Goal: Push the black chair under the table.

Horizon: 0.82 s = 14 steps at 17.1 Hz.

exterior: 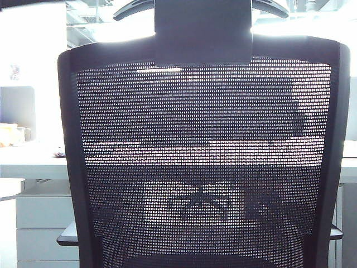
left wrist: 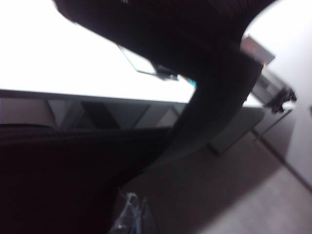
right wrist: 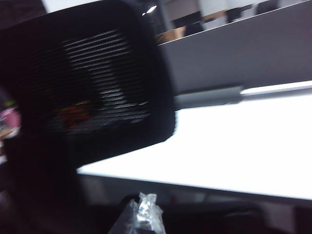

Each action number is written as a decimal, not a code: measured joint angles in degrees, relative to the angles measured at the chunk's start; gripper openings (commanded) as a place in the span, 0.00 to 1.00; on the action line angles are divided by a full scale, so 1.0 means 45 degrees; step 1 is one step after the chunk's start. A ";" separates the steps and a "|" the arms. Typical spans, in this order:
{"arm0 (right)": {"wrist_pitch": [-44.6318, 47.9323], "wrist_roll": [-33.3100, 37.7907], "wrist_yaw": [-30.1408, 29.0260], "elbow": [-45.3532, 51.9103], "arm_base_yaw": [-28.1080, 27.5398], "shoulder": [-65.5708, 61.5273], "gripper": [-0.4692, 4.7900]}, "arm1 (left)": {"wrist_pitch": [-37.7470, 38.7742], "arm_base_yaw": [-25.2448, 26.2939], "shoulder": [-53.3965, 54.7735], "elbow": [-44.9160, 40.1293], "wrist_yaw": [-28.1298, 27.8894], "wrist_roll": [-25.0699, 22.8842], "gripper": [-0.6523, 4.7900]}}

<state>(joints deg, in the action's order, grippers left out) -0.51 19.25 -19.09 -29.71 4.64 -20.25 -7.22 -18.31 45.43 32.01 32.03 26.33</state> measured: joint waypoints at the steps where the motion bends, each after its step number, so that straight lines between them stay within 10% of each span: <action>1: -0.0486 -0.0083 0.0364 -0.0024 0.0748 -0.0024 0.08 | 0.0350 -0.0719 0.0413 0.0005 -0.0971 -0.0607 0.11; 7: -0.2249 -0.1632 0.4260 0.0015 0.5105 -0.1132 0.08 | 0.1175 -0.1447 0.0850 -0.0015 -0.5421 -0.2443 0.11; 14: -0.1370 -0.1821 0.5576 0.0019 0.5042 -0.3929 0.08 | -0.0364 -0.1447 0.2832 -0.0015 -0.5702 -0.2565 0.11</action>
<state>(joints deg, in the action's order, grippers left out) -6.68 11.05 6.00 -29.63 27.33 -37.93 -8.86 -24.82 58.17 31.94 6.37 14.79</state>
